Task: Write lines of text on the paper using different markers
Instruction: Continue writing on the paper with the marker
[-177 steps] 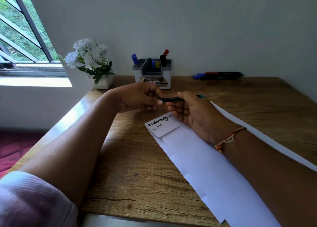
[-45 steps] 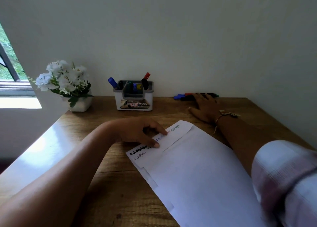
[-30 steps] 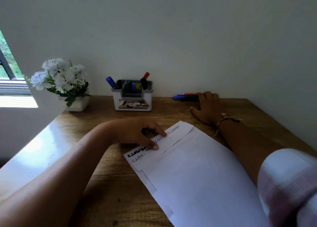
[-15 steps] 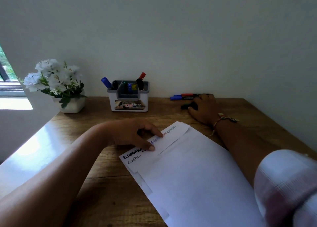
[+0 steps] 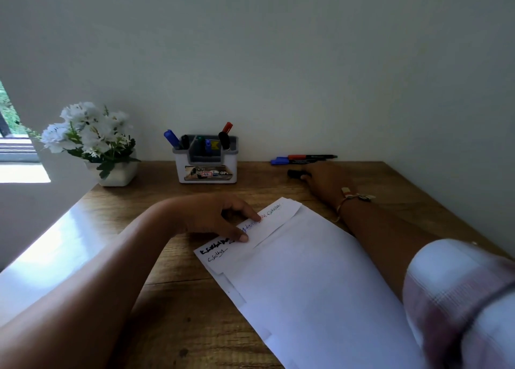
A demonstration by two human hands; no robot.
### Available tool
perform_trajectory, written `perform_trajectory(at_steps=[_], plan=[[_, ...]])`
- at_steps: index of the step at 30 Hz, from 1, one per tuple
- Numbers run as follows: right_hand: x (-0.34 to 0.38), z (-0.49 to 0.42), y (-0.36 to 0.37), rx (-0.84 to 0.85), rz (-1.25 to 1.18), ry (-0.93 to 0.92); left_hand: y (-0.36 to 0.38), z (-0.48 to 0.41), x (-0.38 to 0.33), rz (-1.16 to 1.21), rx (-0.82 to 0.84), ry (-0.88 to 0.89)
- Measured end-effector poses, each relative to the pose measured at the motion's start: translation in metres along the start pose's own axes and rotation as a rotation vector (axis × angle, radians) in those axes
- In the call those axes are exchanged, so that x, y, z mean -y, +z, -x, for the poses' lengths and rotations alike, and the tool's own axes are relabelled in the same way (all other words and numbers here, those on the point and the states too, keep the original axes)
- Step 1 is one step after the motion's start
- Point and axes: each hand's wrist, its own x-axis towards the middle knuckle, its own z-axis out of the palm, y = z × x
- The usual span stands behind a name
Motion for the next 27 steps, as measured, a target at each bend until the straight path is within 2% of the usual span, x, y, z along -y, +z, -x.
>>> perform_trajectory(at_steps=[5,9,13,19,22,27], plan=[[0.008,0.004,-0.012,-0.043,0.116,-0.099,0.000,0.000,0.000,-0.017,-0.017,-0.007],[0.026,0.013,-0.049,-0.082,0.071,-0.144,0.000,-0.001,0.000,-0.014,-0.015,-0.004],[0.074,0.042,-0.093,-0.101,-0.315,-0.036,0.001,0.001,-0.002,-0.013,-0.019,0.013],[0.146,0.106,-0.073,0.257,-0.975,0.170,0.001,0.003,-0.001,-0.047,-0.058,0.000],[0.146,0.114,-0.053,0.268,-1.083,0.248,0.001,0.002,0.000,-0.067,-0.099,0.002],[0.138,0.113,-0.049,0.252,-1.110,0.213,-0.001,0.006,-0.002,0.086,-0.094,0.057]])
